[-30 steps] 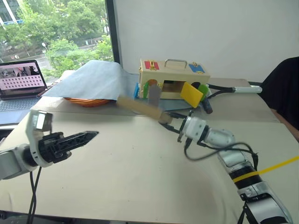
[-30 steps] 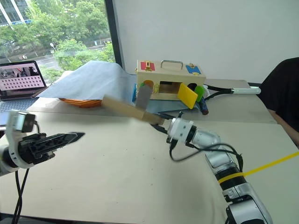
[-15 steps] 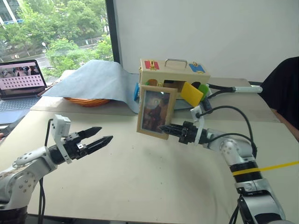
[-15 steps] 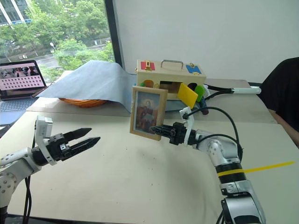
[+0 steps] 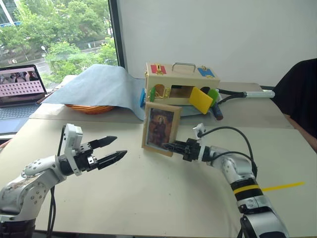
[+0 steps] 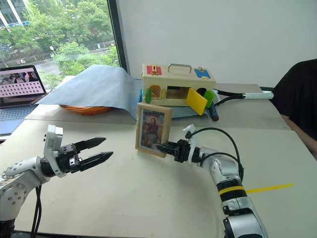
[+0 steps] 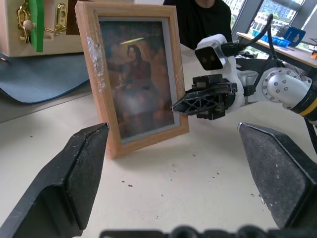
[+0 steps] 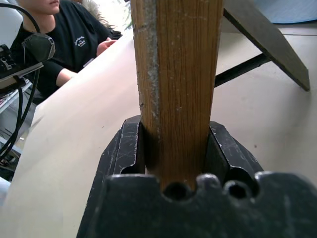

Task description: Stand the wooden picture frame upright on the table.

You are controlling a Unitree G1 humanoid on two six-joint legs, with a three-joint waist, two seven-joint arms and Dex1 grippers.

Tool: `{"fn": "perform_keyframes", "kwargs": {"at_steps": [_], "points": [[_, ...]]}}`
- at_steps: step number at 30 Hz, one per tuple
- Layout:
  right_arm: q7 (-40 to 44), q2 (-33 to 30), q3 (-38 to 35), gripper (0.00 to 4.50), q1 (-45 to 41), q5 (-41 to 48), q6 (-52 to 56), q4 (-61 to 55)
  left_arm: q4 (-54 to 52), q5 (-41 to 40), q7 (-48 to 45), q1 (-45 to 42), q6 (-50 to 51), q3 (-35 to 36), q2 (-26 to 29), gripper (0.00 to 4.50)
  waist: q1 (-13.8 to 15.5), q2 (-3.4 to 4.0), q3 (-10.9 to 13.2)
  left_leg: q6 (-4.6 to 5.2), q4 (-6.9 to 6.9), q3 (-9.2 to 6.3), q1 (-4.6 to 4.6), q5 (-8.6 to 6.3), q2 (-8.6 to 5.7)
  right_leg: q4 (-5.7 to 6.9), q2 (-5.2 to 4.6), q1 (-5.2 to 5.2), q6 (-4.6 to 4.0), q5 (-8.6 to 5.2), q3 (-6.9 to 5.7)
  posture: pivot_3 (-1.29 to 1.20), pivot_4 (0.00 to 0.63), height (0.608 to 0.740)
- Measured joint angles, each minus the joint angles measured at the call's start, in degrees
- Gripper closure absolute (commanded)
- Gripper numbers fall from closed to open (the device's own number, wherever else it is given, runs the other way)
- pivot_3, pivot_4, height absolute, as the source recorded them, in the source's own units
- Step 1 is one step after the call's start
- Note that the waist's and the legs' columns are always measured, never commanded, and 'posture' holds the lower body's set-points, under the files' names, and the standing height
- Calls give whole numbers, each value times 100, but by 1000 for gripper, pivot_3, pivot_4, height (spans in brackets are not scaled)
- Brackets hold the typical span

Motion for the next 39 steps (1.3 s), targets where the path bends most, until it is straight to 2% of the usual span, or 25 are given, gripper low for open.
{"fn": "perform_keyframes", "kwargs": {"at_steps": [5, 7, 9, 13, 14, 18, 24, 30, 39], "points": [[-152, 85, -22, 3279, 192, -85, 4, -243, 113, 151, 0, -13, 2, -38, 32, 0, 0, 0, 0, 0, 0, 0, 0, 0, 0, -1, 0, 0, 0, 0, 0, 0, 150, 670], [-210, 105, -23, 2272, 244, -121, 6, -319, 141, 193, -3, -34, 3, -55, 44, 0, -3, 0, 0, 0, 0, 0, 0, 0, 0, -1, 0, -1, 0, 0, 0, 0, 150, 670], [-259, 103, -5, 1759, 367, -188, 98, -345, 165, 208, -8, -64, 5, -62, 50, 0, -2, 0, 0, 0, -1, 0, -1, 0, 0, -2, 0, -2, 0, 0, -1, 0, 150, 670], [-364, 112, -55, 289, 548, -167, 238, -461, 306, 305, -27, -72, 10, -68, 86, 0, 4, 1, 1, 0, -1, 1, -3, 0, 0, -2, 0, -3, 0, 0, 0, 0, 150, 670], [-388, 84, -113, 69, 552, -156, 268, -515, 315, 317, -43, -70, 11, -74, 86, 0, 5, 1, 1, 0, -1, 1, -3, 0, 0, -2, 0, -3, 1, 0, 0, 0, 150, 670], [-630, -193, -615, 69, 849, -29, 411, -1013, 334, 333, -117, 52, -4, -40, 83, 0, 61, 1, 1, 0, -2, 1, -4, -1, 0, -6, 0, -3, 4, -3, 0, 0, 150, 670], [-920, -743, -1389, 69, 2324, 174, 487, -2432, 291, 779, 156, 588, -312, 51, -71, 0, 98, 4, 1, 1, -17, 2, -5, -2, 0, -12, -1, -6, 2, -6, 1, 0, 150, 670], [-917, -1021, -1355, 69, 3248, -299, -366, -3909, 329, 1612, 649, 704, -994, -291, -539, 0, 32, 3, 0, 3, -10, 4, 4, 4, 0, -11, -1, -1, 36, -16, 7, 0, 150, 670], [-1594, -668, -1319, 69, 3741, -730, -765, -4298, 407, 2033, 998, 653, -1144, -713, -912, 0, 80, 2, -1, 3, -6, 3, 2, 5, 0, -12, -1, 3, 37, -15, 7, 0, 150, 670]]}}
